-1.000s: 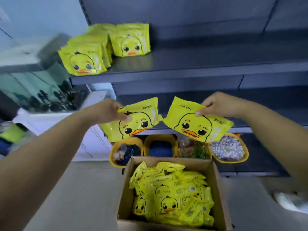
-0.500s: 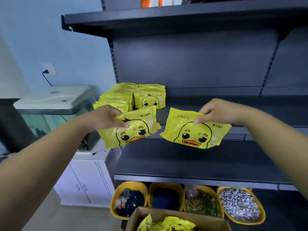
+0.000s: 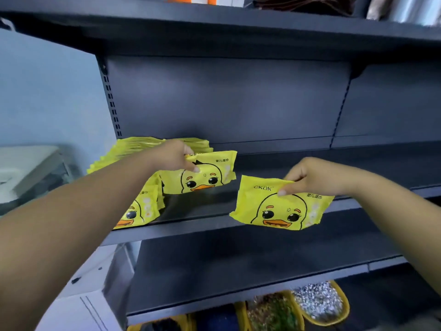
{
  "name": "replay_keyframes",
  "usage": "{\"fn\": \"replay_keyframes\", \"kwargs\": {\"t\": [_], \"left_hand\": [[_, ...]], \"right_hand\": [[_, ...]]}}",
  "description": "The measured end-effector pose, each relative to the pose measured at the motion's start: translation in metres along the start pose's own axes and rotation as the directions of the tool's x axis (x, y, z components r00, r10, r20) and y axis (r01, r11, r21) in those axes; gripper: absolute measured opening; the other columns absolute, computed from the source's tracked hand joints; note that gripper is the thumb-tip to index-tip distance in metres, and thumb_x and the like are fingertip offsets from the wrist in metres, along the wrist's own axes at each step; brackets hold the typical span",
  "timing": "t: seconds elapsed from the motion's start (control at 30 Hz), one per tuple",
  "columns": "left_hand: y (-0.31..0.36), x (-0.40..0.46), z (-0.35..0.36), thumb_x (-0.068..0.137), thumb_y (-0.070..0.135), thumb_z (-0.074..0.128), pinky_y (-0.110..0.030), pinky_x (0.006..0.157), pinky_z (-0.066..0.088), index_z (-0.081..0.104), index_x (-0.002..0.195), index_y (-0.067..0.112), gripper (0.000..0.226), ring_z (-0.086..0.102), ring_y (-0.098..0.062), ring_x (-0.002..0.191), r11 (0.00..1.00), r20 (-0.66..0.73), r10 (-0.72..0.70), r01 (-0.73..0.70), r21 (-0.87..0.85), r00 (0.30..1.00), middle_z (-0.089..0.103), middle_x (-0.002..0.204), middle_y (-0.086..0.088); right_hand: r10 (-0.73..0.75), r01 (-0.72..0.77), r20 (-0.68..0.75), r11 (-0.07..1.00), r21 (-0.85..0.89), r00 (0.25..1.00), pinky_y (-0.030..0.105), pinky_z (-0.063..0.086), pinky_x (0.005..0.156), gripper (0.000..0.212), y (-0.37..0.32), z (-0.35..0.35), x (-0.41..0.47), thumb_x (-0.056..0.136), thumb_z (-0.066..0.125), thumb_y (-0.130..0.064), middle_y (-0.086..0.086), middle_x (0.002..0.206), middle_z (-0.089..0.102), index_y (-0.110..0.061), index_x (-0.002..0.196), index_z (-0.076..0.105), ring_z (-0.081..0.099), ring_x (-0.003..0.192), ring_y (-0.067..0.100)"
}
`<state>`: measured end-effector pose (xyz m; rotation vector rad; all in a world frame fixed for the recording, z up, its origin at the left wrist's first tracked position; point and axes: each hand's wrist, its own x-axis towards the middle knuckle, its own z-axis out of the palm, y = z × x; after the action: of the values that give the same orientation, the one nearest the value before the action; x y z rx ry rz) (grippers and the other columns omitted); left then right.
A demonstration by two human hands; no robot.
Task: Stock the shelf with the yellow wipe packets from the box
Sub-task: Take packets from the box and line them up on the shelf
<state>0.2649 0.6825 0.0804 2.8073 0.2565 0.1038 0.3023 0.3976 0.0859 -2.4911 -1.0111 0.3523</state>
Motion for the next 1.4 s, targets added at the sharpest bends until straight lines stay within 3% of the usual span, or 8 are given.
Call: {"fn": "replay_keyframes", "kwargs": {"t": [0.1,0.27,0.43,0.6,0.97,1.07,1.2,1.4], "left_hand": [[-0.008,0.039,0.01,0.084,0.038,0.063,-0.035,0.102,0.036,0.044,0.134,0.004,0.063,0.042,-0.027,0.128,0.998,0.058,0.025,-0.029,0.054,0.998,0.043,0.142,-0.011],[-0.028,0.081,0.024,0.083,0.036,0.065,-0.033,0.102,0.034,0.044,0.135,0.007,0.063,0.04,-0.026,0.129,0.996,0.077,0.01,-0.017,0.085,0.997,0.043,0.142,-0.008],[-0.046,0.098,0.038,0.082,0.035,0.065,-0.034,0.105,0.031,0.043,0.135,0.009,0.063,0.037,-0.026,0.132,0.997,0.111,-0.047,0.04,0.07,0.993,0.04,0.144,-0.009],[-0.058,0.102,0.043,0.082,0.032,0.066,-0.032,0.106,0.03,0.041,0.136,0.008,0.064,0.036,-0.026,0.132,0.993,0.119,-0.093,0.084,0.08,0.989,0.038,0.145,-0.009],[-0.083,0.088,0.032,0.078,0.035,0.071,-0.024,0.089,0.038,0.051,0.129,0.019,0.057,0.051,-0.02,0.116,0.992,-0.059,-0.097,0.102,0.071,0.994,0.056,0.128,-0.002],[-0.096,0.071,0.013,0.078,0.031,0.071,-0.022,0.088,0.036,0.054,0.126,0.019,0.052,0.052,-0.018,0.114,0.995,-0.104,-0.093,0.095,0.018,0.99,0.06,0.121,0.002],[-0.107,0.035,-0.007,0.077,0.029,0.072,-0.015,0.081,0.031,0.059,0.119,0.02,0.045,0.05,-0.008,0.102,0.997,-0.198,-0.079,0.081,0.002,0.977,0.061,0.11,0.006],[-0.107,-0.011,-0.016,0.079,0.028,0.069,-0.013,0.068,0.028,0.061,0.116,0.019,0.039,0.048,-0.006,0.091,0.996,-0.218,-0.019,0.037,0.082,0.976,0.058,0.105,0.011]], "right_hand": [[0.054,-0.052,-0.046,0.997,0.049,0.997,0.015,0.024,0.044,0.036,0.005,0.003,0.008,0.08,0.067,-0.033,-0.009,0.045,0.04,-0.03,0.044,0.063,0.028,0.044,0.007],[0.112,-0.109,-0.034,0.99,0.09,0.993,0.025,0.025,0.053,0.033,0.017,0.01,0.023,0.078,0.068,-0.034,0.001,0.055,0.04,-0.028,0.046,0.065,0.031,0.056,0.017],[0.108,-0.109,0.016,0.992,0.063,0.994,0.02,0.017,0.045,0.032,0.029,0.016,0.046,0.08,0.067,-0.032,0.006,0.058,0.031,-0.008,0.06,0.063,0.022,0.051,0.013],[0.074,-0.076,0.034,0.994,0.082,0.997,0.018,0.018,0.043,0.036,0.034,0.015,0.072,0.081,0.067,-0.032,-0.007,0.044,0.034,-0.026,0.045,0.062,0.023,0.044,0.008],[-0.041,0.043,0.131,0.999,-0.011,0.991,0.021,0.025,0.046,0.04,0.012,0.03,0.155,0.084,0.065,-0.03,-0.01,0.04,0.04,-0.03,0.044,0.058,0.03,0.041,0.007],[-0.071,0.081,0.161,0.995,-0.062,0.984,0.025,0.027,0.051,0.025,-0.002,0.039,0.184,0.084,0.065,-0.032,-0.004,0.054,0.041,-0.019,0.062,0.066,0.032,0.05,0.01],[-0.12,0.148,0.188,0.979,-0.143,0.975,0.022,0.02,0.042,0.046,-0.029,0.054,0.218,0.086,0.062,-0.032,0.0,0.054,0.024,-0.014,0.052,0.037,0.024,0.05,0.014],[-0.207,0.24,0.164,0.945,-0.222,0.965,0.03,0.015,0.051,0.05,-0.062,0.077,0.249,0.087,0.061,-0.032,0.001,0.055,0.023,-0.016,0.05,0.031,0.023,0.053,0.015]]}}
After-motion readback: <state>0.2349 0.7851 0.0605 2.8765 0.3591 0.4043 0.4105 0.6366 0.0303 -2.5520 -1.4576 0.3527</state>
